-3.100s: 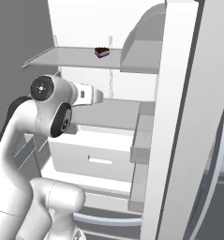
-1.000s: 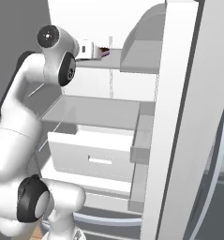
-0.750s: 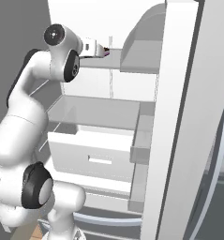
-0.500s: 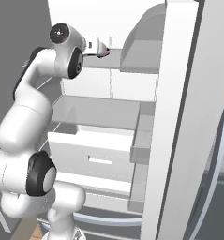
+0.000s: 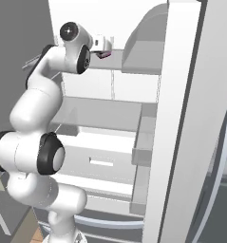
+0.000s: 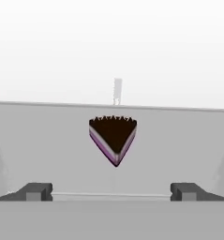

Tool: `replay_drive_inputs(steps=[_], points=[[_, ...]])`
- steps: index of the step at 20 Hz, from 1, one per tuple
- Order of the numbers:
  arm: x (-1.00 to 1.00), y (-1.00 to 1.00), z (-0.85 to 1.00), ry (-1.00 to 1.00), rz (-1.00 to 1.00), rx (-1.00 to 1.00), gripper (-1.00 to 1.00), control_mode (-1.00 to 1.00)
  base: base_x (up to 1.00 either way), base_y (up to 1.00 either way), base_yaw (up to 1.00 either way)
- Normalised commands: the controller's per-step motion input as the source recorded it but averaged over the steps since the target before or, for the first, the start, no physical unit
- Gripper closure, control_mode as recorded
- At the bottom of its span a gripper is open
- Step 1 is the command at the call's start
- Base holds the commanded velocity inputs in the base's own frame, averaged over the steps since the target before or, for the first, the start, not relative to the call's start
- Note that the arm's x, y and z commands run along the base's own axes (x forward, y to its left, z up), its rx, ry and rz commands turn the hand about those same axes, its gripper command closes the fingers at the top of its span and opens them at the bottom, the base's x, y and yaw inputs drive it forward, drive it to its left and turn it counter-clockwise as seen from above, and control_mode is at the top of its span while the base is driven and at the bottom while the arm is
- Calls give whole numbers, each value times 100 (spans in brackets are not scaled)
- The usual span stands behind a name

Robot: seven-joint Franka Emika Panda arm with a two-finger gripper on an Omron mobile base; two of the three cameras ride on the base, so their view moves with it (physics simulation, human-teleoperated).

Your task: Take the cake and cupcake from the fridge and place them on the empty tray on the dining counter.

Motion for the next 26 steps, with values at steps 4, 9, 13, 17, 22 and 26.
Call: replay_drive_inputs(steps=[4, 9, 13, 17, 22, 26], points=[[50, 0, -10, 1, 0, 0, -100, -100, 0, 0, 0], [50, 0, -15, 1, 0, 0, -100, -100, 0, 0, 0], [50, 0, -11, 1, 0, 0, -100, -100, 0, 0, 0], [45, 0, -10, 2, 0, 0, -100, -100, 0, 0, 0], [26, 0, -19, 3, 0, -1, -100, -100, 0, 0, 0], [17, 0, -16, 1, 0, -1, -100, -100, 0, 0, 0]])
